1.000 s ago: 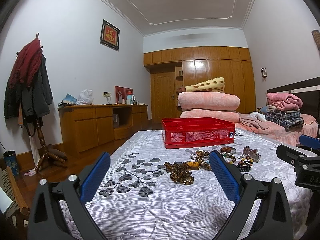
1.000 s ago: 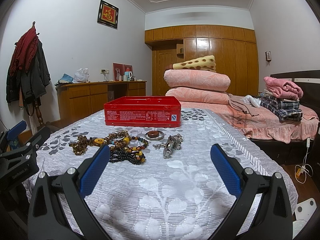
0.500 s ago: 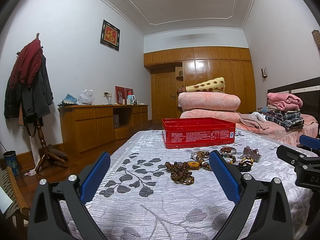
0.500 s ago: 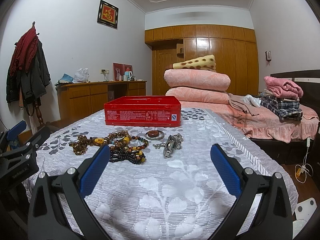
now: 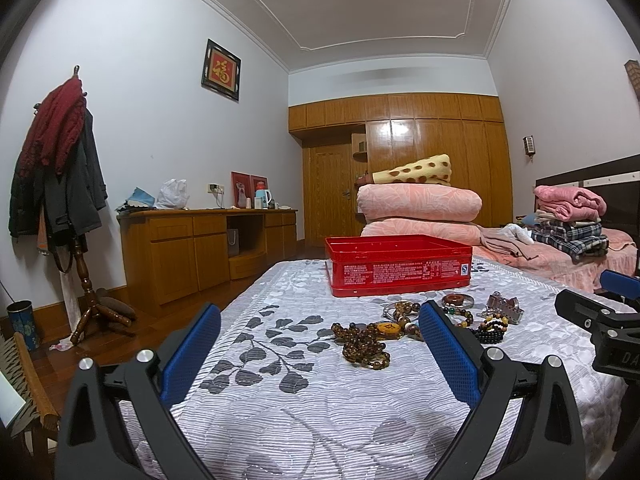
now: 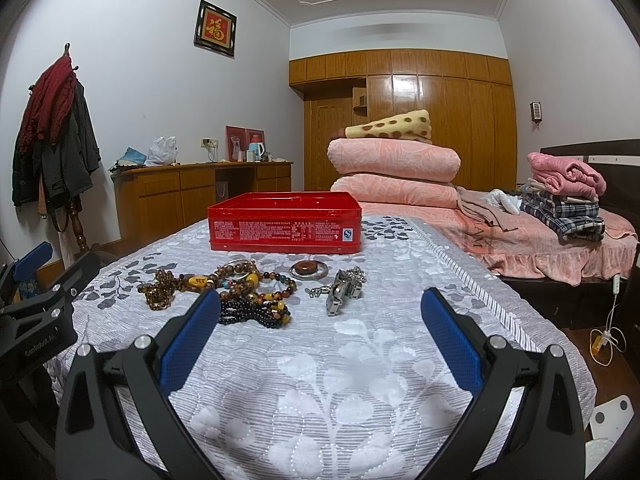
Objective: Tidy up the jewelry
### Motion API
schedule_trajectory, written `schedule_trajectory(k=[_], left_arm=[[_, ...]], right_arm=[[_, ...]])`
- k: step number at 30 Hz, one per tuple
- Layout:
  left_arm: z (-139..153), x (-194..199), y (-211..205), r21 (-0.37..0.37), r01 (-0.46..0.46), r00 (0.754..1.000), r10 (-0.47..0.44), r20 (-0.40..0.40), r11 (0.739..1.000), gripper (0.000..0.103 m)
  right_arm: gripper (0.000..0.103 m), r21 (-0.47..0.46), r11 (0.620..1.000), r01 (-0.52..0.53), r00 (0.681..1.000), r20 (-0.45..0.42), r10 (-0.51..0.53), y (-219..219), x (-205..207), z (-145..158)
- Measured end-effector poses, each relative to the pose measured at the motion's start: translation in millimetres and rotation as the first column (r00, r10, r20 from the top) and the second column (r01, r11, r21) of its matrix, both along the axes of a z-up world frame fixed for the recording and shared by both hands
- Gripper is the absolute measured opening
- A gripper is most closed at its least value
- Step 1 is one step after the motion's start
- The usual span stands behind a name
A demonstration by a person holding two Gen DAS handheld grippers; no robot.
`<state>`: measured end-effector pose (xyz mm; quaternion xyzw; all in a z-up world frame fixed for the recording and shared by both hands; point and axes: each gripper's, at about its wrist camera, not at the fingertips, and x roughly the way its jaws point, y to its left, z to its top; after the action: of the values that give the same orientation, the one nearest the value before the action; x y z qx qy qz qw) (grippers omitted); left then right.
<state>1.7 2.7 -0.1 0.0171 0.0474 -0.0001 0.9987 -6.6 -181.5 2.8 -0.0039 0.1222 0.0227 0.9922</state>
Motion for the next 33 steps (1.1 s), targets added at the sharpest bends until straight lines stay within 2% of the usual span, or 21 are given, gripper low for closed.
schedule_trajectory(k=[26,33], left_arm=[[-1.1,-0.2,2.9,0.001,0.002,1.000,-0.002,-0.005,1.000,0.097],[-4.0,5.0,16.1,0.010,0.015,0.997,-0.014,-0.078,1.000,0.097]], right_arm=[[0.097,0.000,1.000,-0.001,1.000,-0.006,0.001,0.8,0.6,0.3],[0.097,-0.009,1.000,-0.007,0.998,-0.065,0.006,-0.6,11.5,-4.9]])
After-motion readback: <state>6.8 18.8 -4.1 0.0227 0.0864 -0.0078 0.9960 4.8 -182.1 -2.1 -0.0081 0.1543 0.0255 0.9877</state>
